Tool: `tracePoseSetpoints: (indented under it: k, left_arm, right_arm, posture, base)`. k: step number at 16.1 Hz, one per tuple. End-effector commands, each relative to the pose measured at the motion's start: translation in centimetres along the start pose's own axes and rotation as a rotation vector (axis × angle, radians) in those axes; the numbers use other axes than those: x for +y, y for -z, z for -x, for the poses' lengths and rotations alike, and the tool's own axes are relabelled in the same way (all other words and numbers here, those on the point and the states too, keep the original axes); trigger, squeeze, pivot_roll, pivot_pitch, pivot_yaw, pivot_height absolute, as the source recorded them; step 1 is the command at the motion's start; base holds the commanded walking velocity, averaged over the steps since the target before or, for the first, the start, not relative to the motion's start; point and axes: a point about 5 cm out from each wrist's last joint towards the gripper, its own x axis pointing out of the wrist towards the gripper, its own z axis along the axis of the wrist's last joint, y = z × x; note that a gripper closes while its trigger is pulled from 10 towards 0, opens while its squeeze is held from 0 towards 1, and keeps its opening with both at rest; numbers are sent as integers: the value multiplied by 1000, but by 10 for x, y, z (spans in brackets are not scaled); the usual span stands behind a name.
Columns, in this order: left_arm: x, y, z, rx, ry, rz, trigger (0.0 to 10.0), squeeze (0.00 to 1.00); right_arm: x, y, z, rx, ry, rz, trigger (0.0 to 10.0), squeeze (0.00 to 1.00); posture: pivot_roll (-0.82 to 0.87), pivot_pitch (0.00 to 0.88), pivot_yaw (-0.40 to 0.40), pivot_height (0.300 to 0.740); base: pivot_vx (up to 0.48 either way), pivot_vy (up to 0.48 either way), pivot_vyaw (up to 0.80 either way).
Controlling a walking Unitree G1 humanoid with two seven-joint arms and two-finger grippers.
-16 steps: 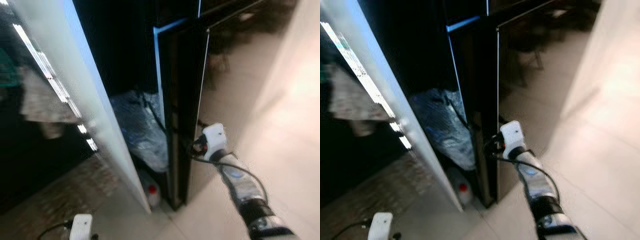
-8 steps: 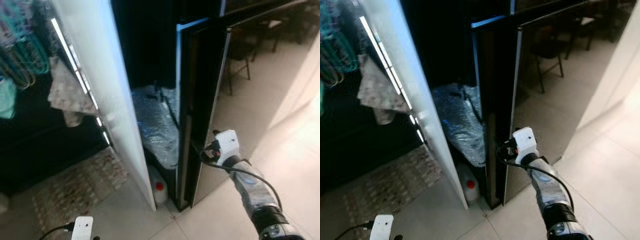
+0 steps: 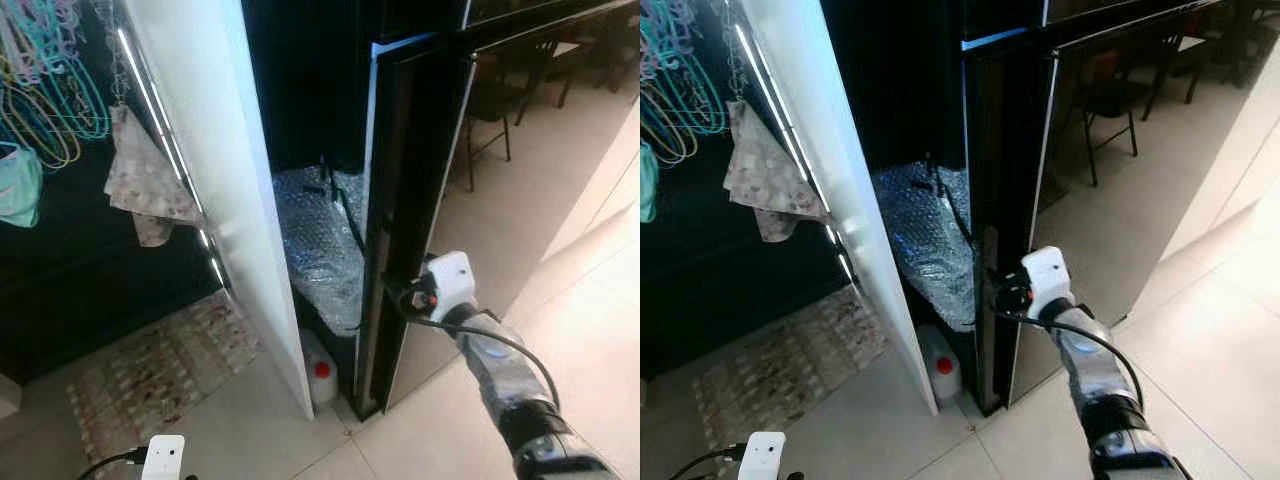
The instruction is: Restocking fridge
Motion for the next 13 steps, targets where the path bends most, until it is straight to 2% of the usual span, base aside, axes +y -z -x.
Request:
tracePoseSetpoints:
  k: [1, 4, 7, 13]
  left_arm:
    - [5, 3, 0, 12, -15, -6, 10000, 0]
    - [5, 2, 0, 10, -16, -8, 10000, 0]
    - [4, 1, 0, 6, -15, -11, 10000, 0]
    - [4, 0, 0, 0, -16, -5, 10000, 0]
  right_arm:
    - [15, -11, -13, -19, -58, 31, 10000, 0]
    - [20, -22, -23, -45, -71, 2, 10000, 0]
    - [26, -33, -32, -57, -95, 20, 10000, 0]
    - [42, -66, -54, -119, -141, -21, 10000, 0]
  posture:
    - [-24, 27, 91, 740]
    - [-22, 25, 93, 740]
    - [-14, 21, 93, 740]
    - [-5, 9, 95, 740]
  base:
    - [0, 0, 0]
    - [0, 0, 0]
    - [0, 0, 0]
    - [0, 0, 0]
